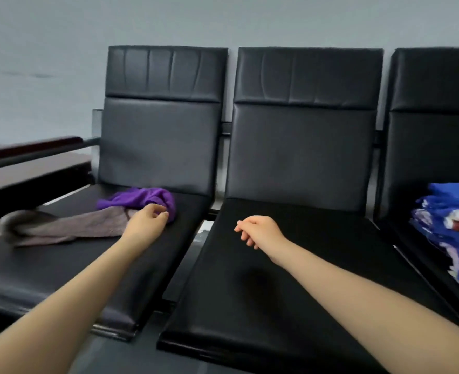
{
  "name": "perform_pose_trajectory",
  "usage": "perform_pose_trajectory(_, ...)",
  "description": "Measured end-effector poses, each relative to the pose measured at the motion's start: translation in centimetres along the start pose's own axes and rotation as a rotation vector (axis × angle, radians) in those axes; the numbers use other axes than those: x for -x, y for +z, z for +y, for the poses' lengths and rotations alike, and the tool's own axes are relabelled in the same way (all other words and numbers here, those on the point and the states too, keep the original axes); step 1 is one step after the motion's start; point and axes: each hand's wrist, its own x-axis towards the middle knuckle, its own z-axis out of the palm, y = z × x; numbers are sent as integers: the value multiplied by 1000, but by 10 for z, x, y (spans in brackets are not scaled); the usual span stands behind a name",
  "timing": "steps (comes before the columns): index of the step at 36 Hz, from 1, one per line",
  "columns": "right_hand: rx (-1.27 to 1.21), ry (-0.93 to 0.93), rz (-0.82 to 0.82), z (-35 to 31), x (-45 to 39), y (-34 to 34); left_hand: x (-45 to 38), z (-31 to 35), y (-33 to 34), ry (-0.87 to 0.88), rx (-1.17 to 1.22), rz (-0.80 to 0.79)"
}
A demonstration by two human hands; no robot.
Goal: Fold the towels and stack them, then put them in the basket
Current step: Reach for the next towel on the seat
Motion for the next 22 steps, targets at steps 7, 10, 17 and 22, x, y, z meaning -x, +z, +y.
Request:
perform_pose_trajectory(7,59,-89,-94,-18,-44,118,-22,-87,-61,-95,-258,178)
perform_pose_trajectory(10,174,-146,-82,-32,-62,151,-23,-111,-67,-142,-285,210)
perform_pose_trajectory(17,307,-279,-40,-74,-99,214,-31,-143,-78,-187,-201,286)
perform_pose_trajectory(22,473,-215,-196,-86,-112,263,-35,-160,-85,-257,-225,389)
